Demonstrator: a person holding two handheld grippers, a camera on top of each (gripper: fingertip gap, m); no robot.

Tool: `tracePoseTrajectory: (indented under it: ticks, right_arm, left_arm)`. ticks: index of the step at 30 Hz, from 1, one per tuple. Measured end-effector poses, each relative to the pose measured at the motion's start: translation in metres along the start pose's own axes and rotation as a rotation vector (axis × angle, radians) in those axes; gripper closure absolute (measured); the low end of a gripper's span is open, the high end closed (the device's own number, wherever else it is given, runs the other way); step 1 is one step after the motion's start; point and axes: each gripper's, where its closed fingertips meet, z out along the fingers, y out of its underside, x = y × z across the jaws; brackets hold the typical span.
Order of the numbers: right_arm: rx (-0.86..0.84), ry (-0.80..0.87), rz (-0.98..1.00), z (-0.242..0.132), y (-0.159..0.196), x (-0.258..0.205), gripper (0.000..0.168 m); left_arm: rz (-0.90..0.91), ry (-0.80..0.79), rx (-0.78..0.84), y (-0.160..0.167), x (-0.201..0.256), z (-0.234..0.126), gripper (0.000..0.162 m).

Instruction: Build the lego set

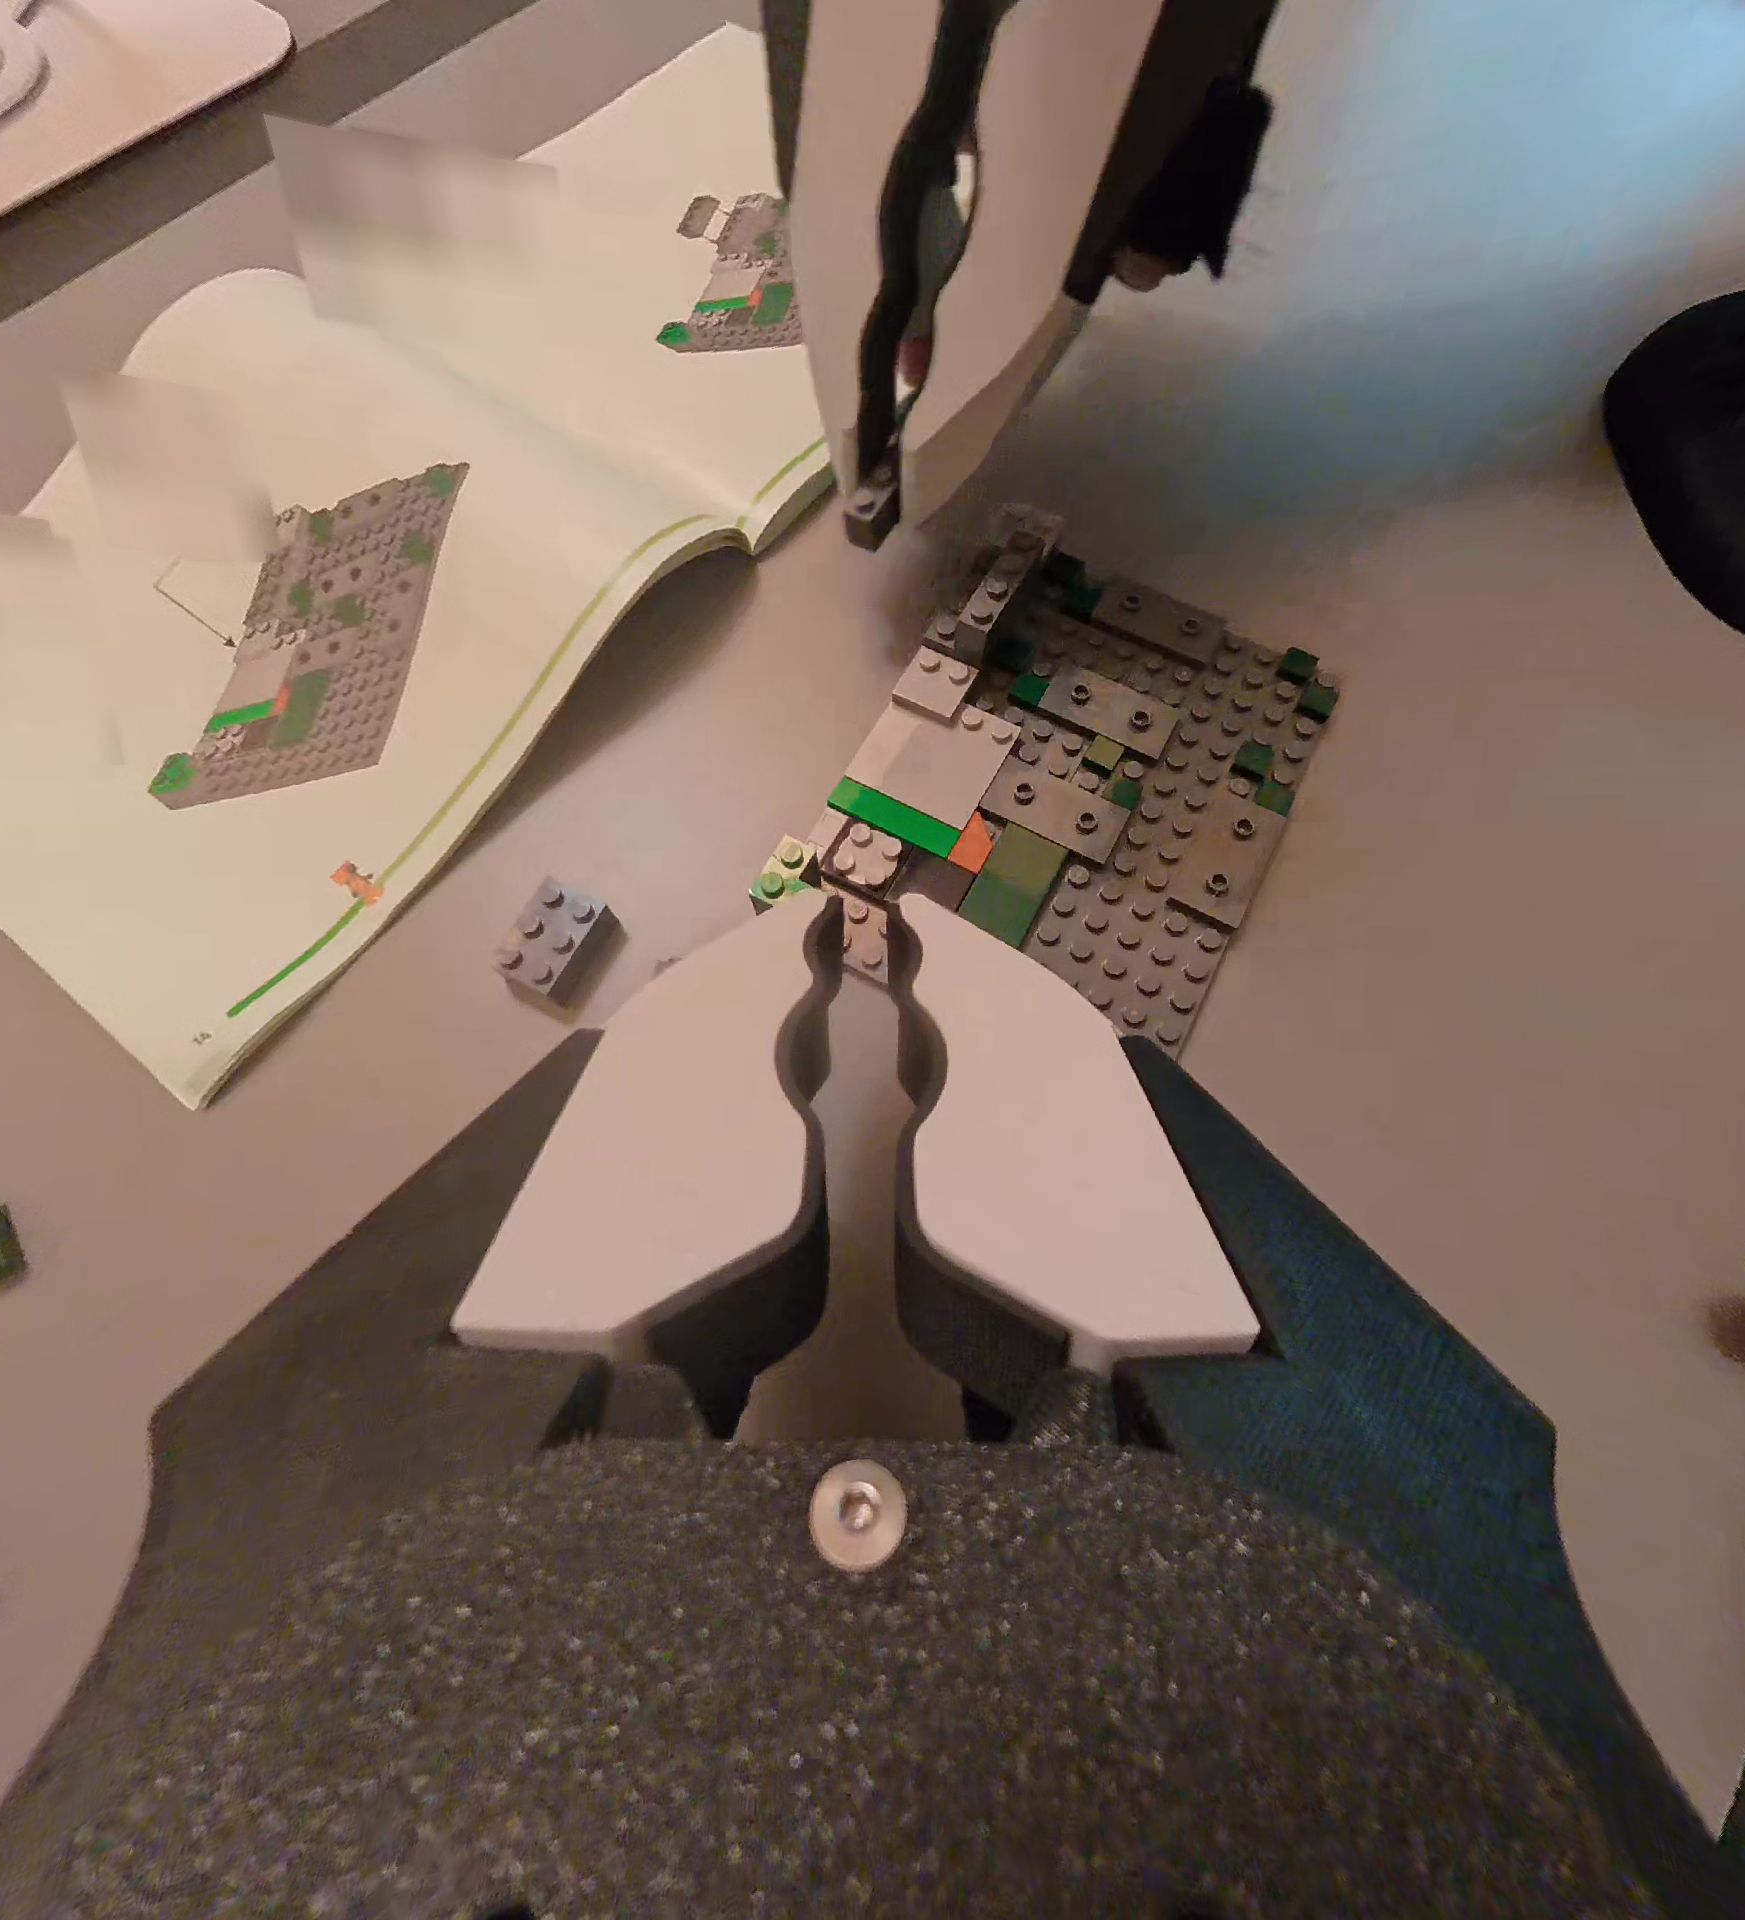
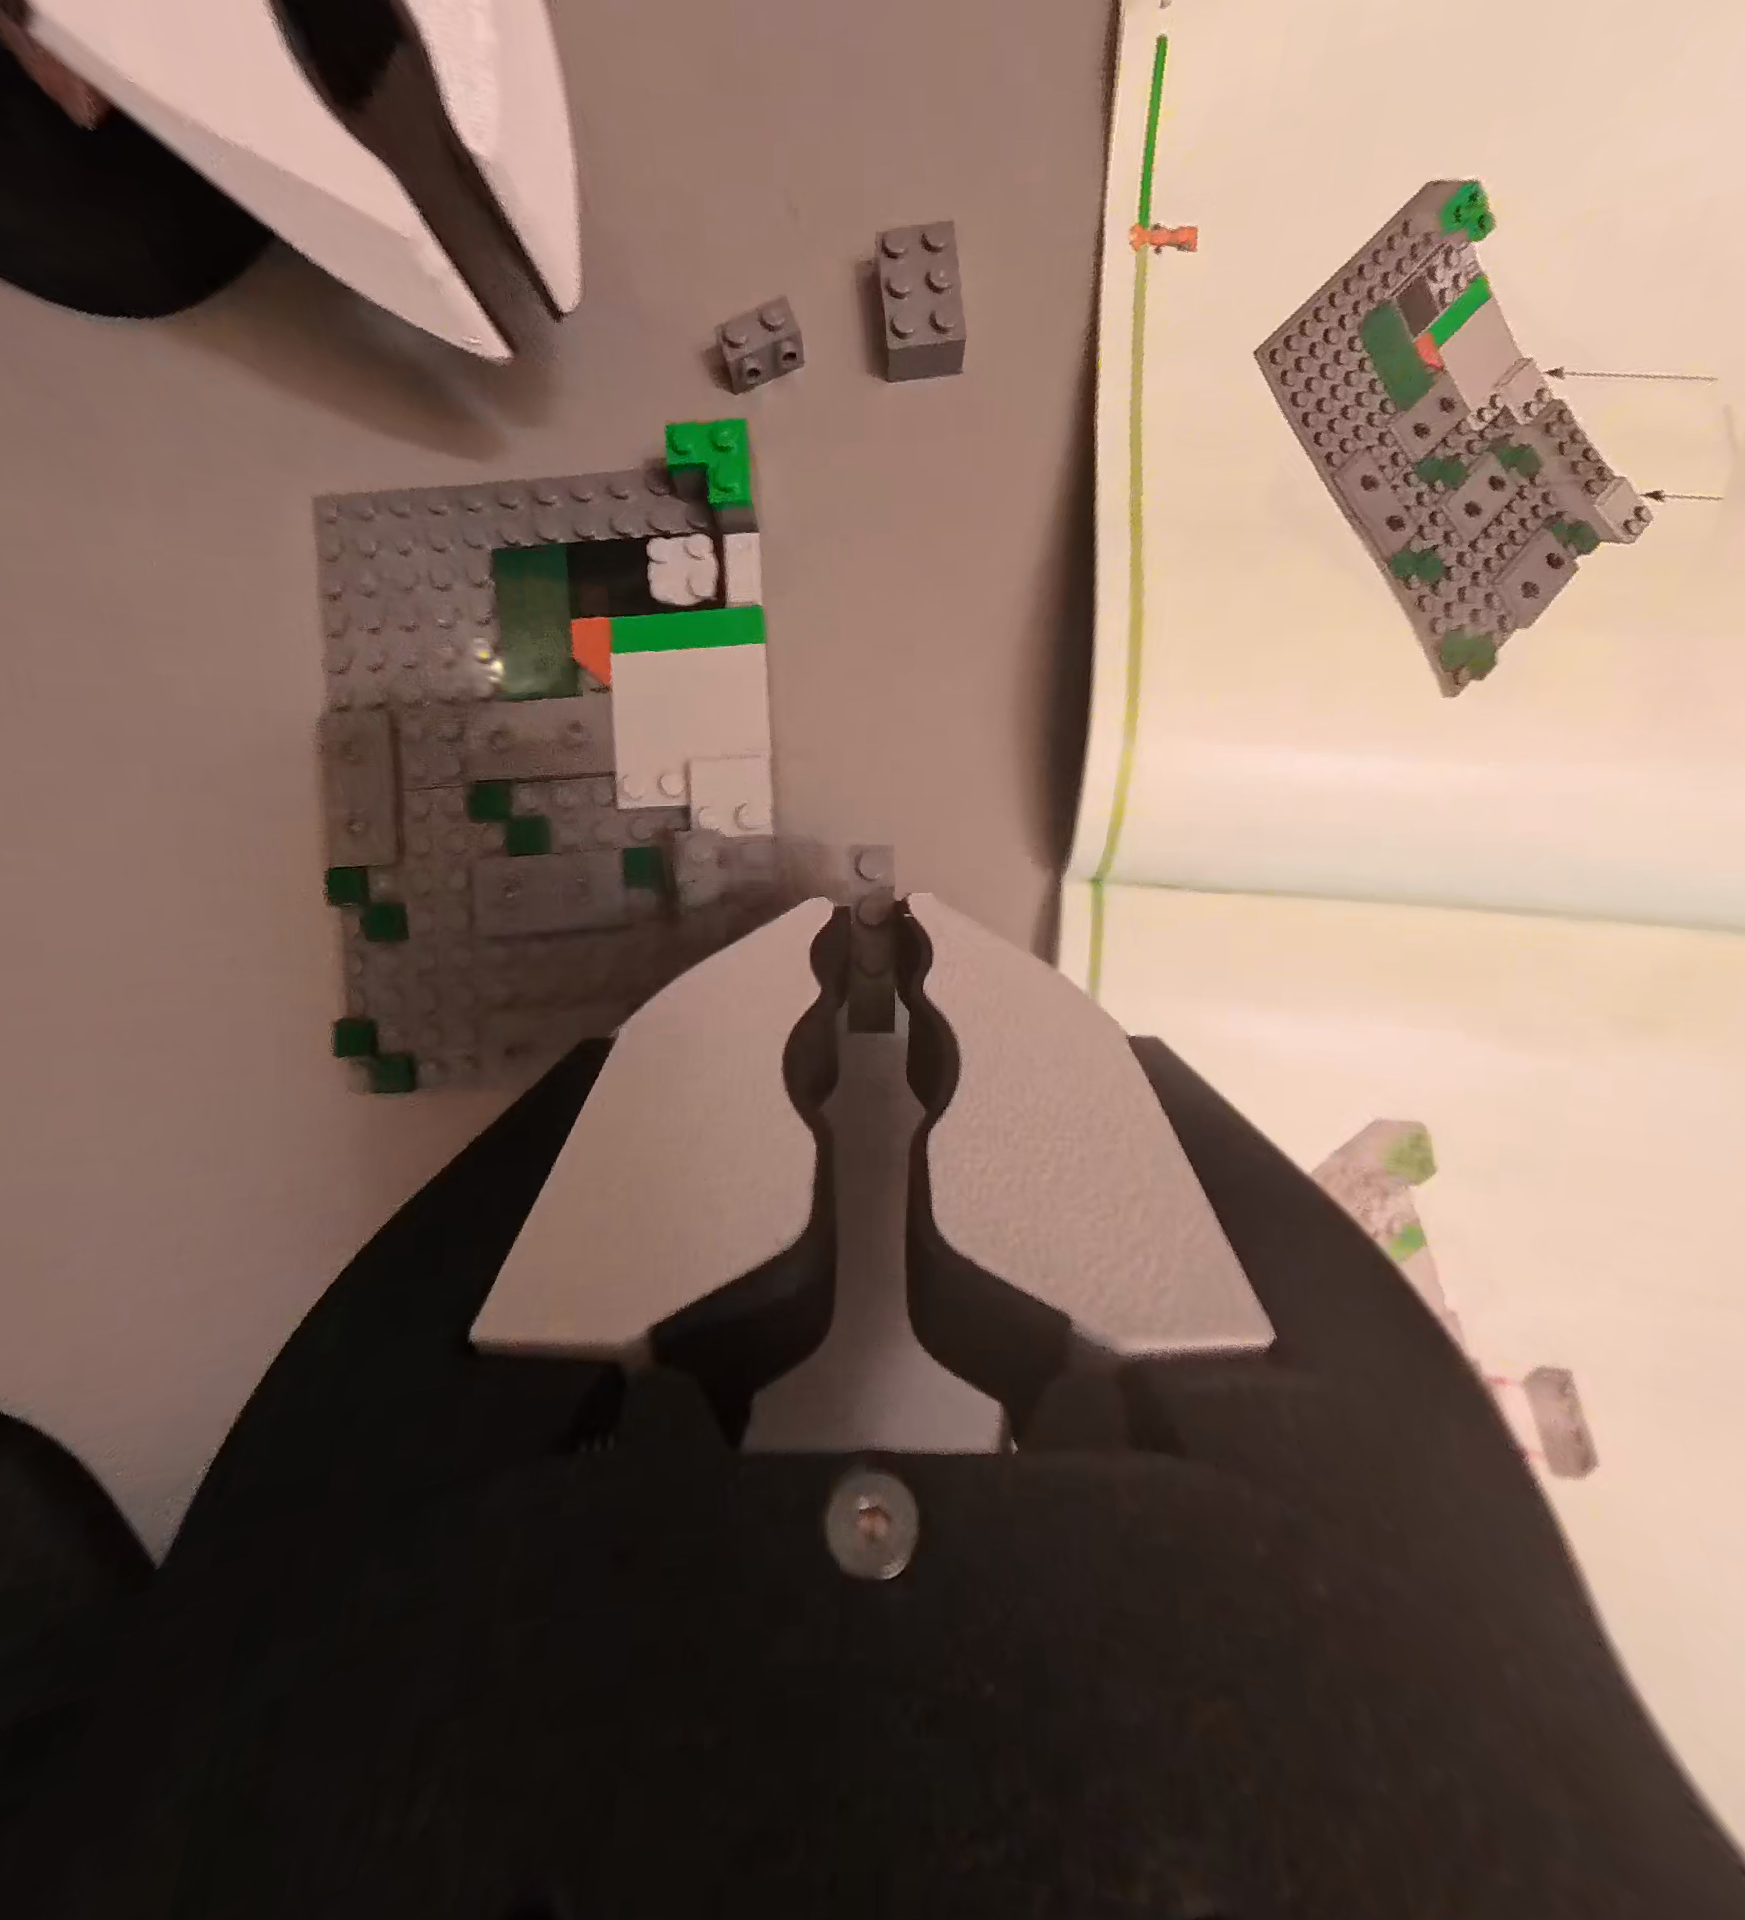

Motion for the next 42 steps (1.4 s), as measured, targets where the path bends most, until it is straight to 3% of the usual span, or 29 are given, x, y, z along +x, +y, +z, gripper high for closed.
tracePoseTrajectory:
  ticks: [7, 14, 18, 21, 25, 27, 31, 36, 42]
  right_arm:
    - [-0.047, -0.033, -0.025, 0.018, 0.004, 0.012, 0.16]
    - [-0.003, -0.024, -0.034, 0.013, 0.006, 0.009, 0.148]
    - [0.037, -0.021, -0.08, -0.01, 0.002, -0.007, 0.141]
    - [0.02, -0.002, -0.115, -0.005, 0.007, -0.027, 0.133]
    - [0.015, 0.067, -0.141, 0.017, 0.007, -0.031, 0.135]
    - [0.024, 0.065, -0.115, 0.018, 0.005, -0.028, 0.152]
    - [0.012, 0.05, -0.115, 0.013, 0.009, -0.03, 0.153]
    - [0.134, 0.15, -0.081, -0.015, 0.006, -0.034, 0.153]
    - [0.246, 0.303, -0.112, -0.051, 0.005, -0.045, 0.153]
  left_arm:
    - [-0.028, -0.043, -0.013, 0.004, -0.005, 0.0, 0.154]
    - [-0.027, -0.032, -0.014, 0.002, -0.006, 0.004, 0.154]
    - [-0.032, -0.031, -0.007, 0.001, -0.006, 0.004, 0.154]
    - [-0.035, -0.025, 0.002, -0.001, -0.006, 0.005, 0.154]
    - [-0.016, -0.021, -0.003, -0.004, -0.003, 0.006, 0.154]
    - [-0.002, -0.028, -0.002, -0.005, -0.002, 0.004, 0.154]
    - [-0.017, -0.054, 0.014, -0.006, -0.006, -0.004, 0.153]
    - [-0.11, 0.003, 0.063, -0.009, -0.003, -0.01, 0.144]
    - [-0.235, 0.217, 0.146, -0.034, 0.024, -0.004, 0.131]
